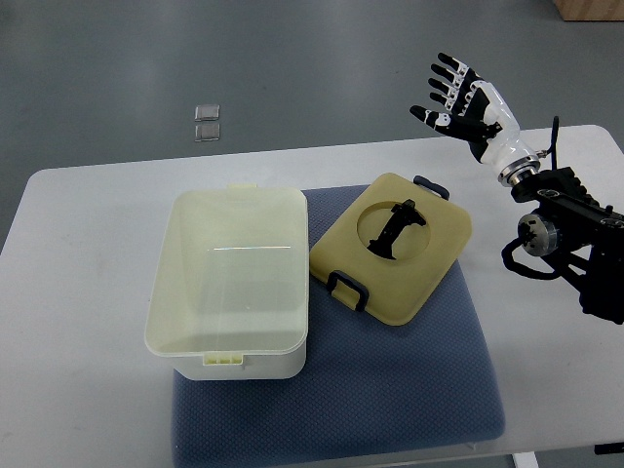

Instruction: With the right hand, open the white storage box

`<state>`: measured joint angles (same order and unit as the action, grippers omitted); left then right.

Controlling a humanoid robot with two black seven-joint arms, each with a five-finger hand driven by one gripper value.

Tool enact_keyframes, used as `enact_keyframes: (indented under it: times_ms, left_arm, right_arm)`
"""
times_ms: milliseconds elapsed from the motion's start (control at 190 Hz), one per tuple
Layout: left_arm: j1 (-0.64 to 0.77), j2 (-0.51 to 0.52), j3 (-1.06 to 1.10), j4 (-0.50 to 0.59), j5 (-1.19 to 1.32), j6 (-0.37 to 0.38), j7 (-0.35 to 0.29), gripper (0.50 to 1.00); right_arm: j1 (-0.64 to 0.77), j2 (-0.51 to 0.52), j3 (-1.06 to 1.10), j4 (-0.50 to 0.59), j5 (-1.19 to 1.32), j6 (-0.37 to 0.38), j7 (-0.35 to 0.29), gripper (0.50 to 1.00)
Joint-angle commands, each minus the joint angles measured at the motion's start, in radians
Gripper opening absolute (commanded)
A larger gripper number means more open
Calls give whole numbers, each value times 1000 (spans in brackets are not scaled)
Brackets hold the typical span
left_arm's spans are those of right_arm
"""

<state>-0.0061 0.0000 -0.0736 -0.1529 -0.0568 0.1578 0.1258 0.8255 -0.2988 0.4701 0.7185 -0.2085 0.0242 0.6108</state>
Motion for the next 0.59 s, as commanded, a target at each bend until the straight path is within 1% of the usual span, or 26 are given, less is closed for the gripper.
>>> enact_keyframes:
  times_ms: [0,47,95,126,163,452,530,588]
  left_arm:
    - [0,0,0,0,0,0,0,1000]
    - [0,0,0,1,0,0,0,1000]
    - [0,0,0,1,0,0,0,1000]
    - [0,0,0,0,0,0,0,1000]
    - [0,0,0,0,0,0,0,1000]
    - [0,0,0,0,0,0,0,1000]
    - [2,0,0,-2,2,-1,2,1000]
    - [14,0,2,-13,3,-3,3,1000]
  right_arm:
    - [-9,6,32,-8,78,5,-23,919]
    - [-9,6,41,-10,113,7,-54,921]
    - [-9,9,44,-8,166,8,-98,921]
    - [-11,10,45,-8,199,8,-115,923]
    - [-14,12,47,-8,225,8,-120,926]
    - [-39,33,53,-17,244,-3,-109,930]
    - [-39,33,53,-21,244,-4,-82,930]
    - [-42,35,53,-21,239,-6,-34,930]
